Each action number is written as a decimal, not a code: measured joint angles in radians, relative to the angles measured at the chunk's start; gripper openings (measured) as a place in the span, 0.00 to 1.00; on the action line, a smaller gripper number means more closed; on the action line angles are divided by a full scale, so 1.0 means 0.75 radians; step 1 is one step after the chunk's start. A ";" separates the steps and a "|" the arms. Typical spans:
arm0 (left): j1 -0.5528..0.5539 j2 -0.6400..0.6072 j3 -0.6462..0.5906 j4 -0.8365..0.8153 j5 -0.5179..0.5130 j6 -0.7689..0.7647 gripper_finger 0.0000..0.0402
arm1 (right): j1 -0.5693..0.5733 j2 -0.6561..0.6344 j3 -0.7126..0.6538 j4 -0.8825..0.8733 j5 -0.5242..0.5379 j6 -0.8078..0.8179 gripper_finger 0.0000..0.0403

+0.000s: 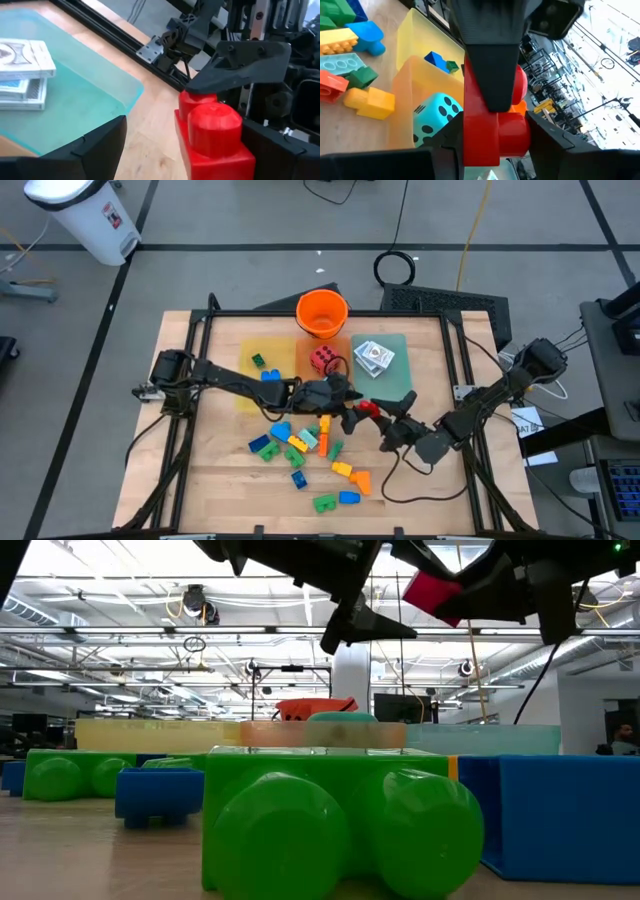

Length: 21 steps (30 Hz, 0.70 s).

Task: Pick & Place Toys
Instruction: Put the red game piece into the yellow bin

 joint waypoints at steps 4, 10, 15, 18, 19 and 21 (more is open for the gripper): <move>0.010 0.000 -0.001 -0.003 0.033 -0.021 0.76 | -0.013 0.019 0.000 0.007 -0.002 -0.008 0.33; 0.007 0.000 -0.001 -0.002 0.071 -0.028 0.52 | -0.013 0.019 -0.001 0.008 0.001 -0.009 0.33; 0.009 -0.001 -0.001 0.001 0.088 0.010 0.34 | -0.014 0.019 -0.001 0.006 0.003 0.002 0.33; 0.009 -0.001 -0.001 0.000 0.093 0.023 0.34 | -0.012 0.019 -0.001 -0.001 0.004 0.128 0.36; 0.009 -0.001 -0.001 0.001 0.094 0.030 0.34 | -0.010 0.015 -0.001 -0.001 0.020 0.189 0.38; 0.010 -0.002 0.000 0.011 0.088 0.049 0.34 | 0.002 -0.004 -0.002 0.000 0.097 0.305 0.43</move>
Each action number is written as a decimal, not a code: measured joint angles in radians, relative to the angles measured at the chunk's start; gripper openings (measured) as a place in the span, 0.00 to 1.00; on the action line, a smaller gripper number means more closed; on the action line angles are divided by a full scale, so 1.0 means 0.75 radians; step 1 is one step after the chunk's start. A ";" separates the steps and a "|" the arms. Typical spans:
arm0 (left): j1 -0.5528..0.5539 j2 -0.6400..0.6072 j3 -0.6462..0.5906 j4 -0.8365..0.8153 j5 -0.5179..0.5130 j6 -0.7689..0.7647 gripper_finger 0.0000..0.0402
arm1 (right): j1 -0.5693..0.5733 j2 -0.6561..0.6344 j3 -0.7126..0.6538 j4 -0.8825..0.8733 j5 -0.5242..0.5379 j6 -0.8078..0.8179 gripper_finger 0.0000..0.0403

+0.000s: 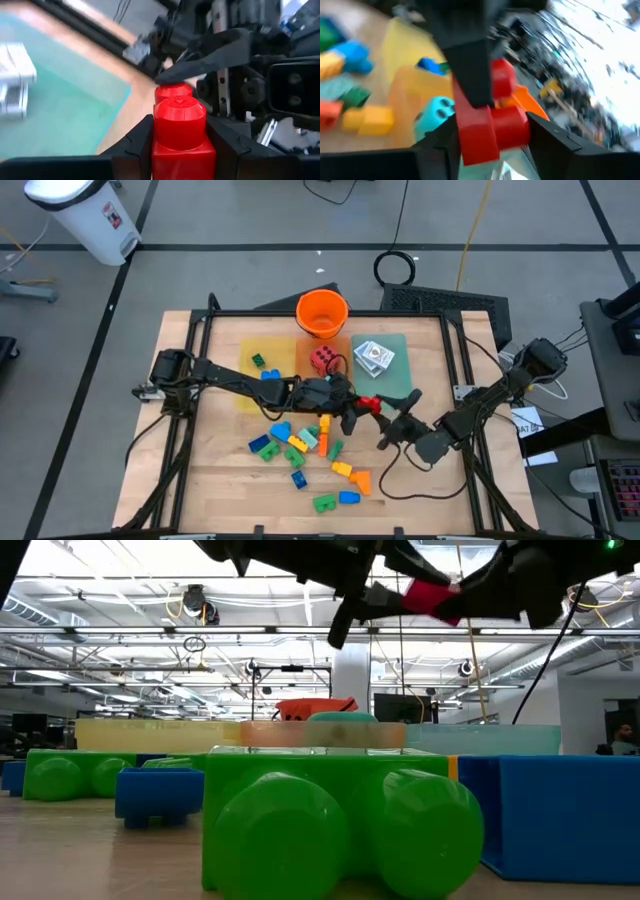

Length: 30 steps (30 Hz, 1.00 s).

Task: Pick & Place Toys
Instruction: Put the red game piece into the yellow bin

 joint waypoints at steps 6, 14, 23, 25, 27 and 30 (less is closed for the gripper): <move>0.001 -0.013 0.003 -0.003 -0.004 0.024 0.34 | 0.120 -0.174 0.000 -0.006 0.075 0.172 0.58; 0.031 -0.075 -0.002 -0.091 -0.008 0.066 0.34 | 0.261 -0.449 -0.001 -0.331 -0.236 0.519 0.69; -0.061 -0.454 -0.023 -0.465 -0.453 0.270 0.34 | 0.359 -0.593 -0.004 -0.574 -0.234 0.656 0.66; -0.100 -0.527 -0.071 -0.535 -0.557 0.273 0.34 | 0.370 -0.613 -0.004 -0.587 -0.234 0.656 0.65; -0.132 -0.585 -0.117 -0.534 -0.639 0.273 0.34 | 0.382 -0.632 -0.013 -0.589 -0.235 0.656 0.63; -0.174 -0.673 -0.221 -0.552 -0.731 0.228 0.34 | 0.391 -0.657 -0.038 -0.588 -0.236 0.665 0.62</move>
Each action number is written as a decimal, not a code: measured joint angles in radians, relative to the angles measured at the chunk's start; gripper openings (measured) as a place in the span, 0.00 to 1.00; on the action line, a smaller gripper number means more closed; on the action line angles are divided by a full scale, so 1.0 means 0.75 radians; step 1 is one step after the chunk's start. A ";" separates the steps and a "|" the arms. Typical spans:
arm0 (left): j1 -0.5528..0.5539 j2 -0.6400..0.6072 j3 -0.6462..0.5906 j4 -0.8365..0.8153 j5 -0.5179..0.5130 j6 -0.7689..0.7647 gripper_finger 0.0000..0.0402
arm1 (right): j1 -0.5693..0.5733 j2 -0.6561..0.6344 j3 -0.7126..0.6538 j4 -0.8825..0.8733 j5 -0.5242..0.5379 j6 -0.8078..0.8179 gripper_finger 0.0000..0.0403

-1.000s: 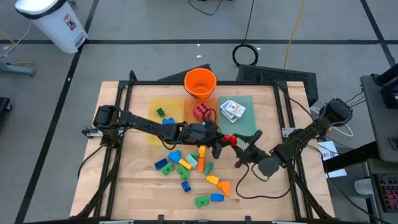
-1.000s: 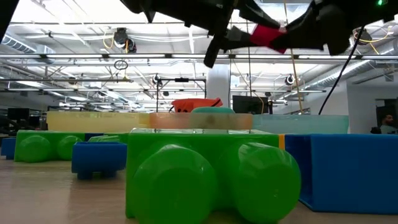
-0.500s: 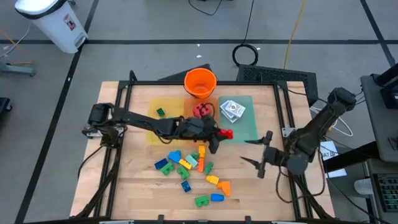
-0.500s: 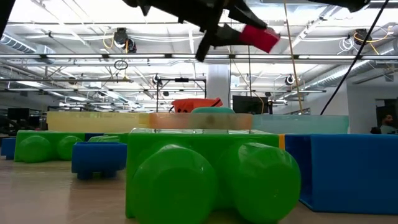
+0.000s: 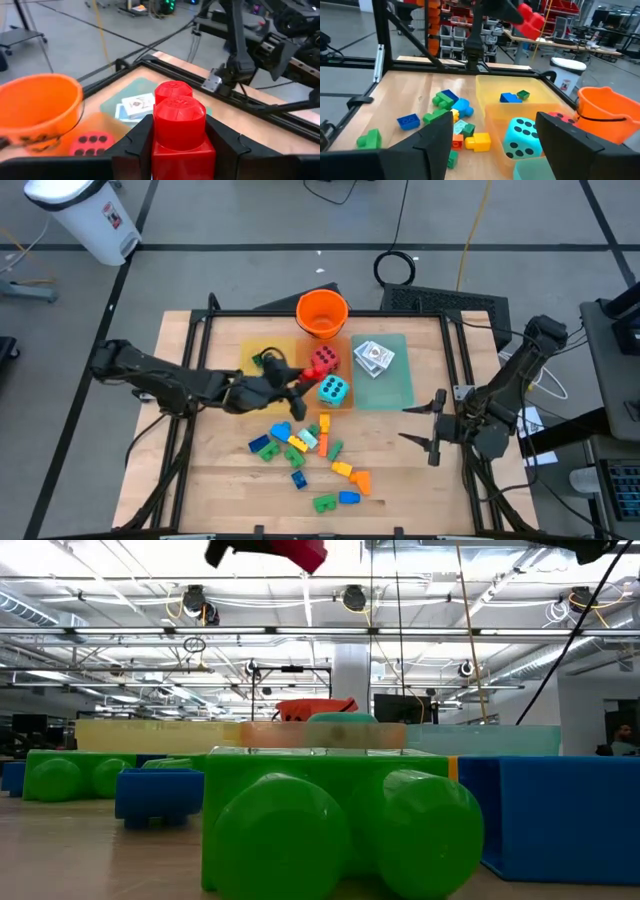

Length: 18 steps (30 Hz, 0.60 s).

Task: Pick & Place Toys
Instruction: Put the red game piece into the yellow bin

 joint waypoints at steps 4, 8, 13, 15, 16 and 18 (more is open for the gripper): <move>-0.005 -0.110 -0.189 0.008 -0.041 -0.141 0.34 | -0.002 -0.038 -0.036 0.028 0.001 0.000 0.61; 0.027 -0.237 -0.413 0.111 -0.063 -0.260 0.34 | -0.003 -0.061 -0.055 0.032 0.002 0.000 0.60; 0.063 -0.326 -0.705 0.450 0.005 -0.231 0.34 | -0.003 -0.063 -0.060 0.026 0.036 0.000 0.60; 0.080 -0.355 -0.812 0.613 0.125 -0.173 0.34 | -0.003 -0.063 -0.060 0.027 0.037 0.000 0.60; 0.091 -0.361 -0.859 0.708 0.231 -0.143 0.34 | -0.003 -0.062 -0.060 0.025 0.035 0.000 0.60; 0.117 -0.378 -0.953 0.864 0.500 -0.080 0.34 | -0.004 -0.062 -0.060 0.024 0.032 0.000 0.60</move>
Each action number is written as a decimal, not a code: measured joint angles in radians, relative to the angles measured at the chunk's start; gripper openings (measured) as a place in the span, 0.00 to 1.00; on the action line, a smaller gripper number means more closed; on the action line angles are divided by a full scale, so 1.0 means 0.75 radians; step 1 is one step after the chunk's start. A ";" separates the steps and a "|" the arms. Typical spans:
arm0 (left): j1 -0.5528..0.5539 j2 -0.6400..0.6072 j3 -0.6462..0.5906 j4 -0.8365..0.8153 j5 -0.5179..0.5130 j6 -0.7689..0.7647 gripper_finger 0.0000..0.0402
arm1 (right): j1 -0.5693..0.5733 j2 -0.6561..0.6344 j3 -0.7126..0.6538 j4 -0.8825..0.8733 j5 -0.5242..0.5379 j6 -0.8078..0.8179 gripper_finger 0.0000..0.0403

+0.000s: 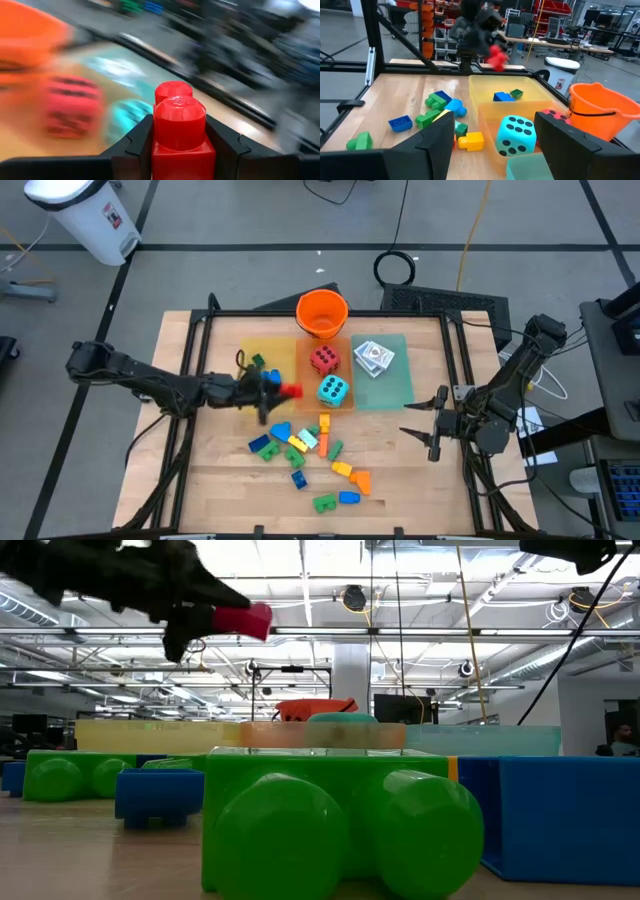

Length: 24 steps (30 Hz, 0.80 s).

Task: Pick & Place Toys
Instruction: Put the red game piece into the yellow bin

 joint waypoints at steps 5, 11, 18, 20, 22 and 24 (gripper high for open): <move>0.001 -0.001 -0.159 0.411 0.700 0.095 0.34 | 0.000 0.000 0.000 -0.005 -0.001 0.000 0.60; -0.049 -0.017 -0.215 0.527 0.738 0.206 0.34 | 0.000 0.000 0.000 -0.005 -0.001 0.000 0.60; -0.011 -0.017 -0.213 0.402 0.444 0.139 0.34 | 0.000 0.000 0.000 -0.006 0.001 -0.001 0.60; 0.020 -0.017 -0.213 0.365 0.357 0.101 0.34 | 0.000 0.000 0.000 -0.007 0.001 -0.001 0.60; 0.056 -0.017 -0.213 0.323 0.267 0.073 0.35 | 0.000 0.000 0.000 -0.007 0.001 -0.001 0.60; 0.095 -0.017 -0.213 0.257 0.160 0.035 0.37 | 0.000 0.000 0.000 -0.007 0.002 -0.001 0.60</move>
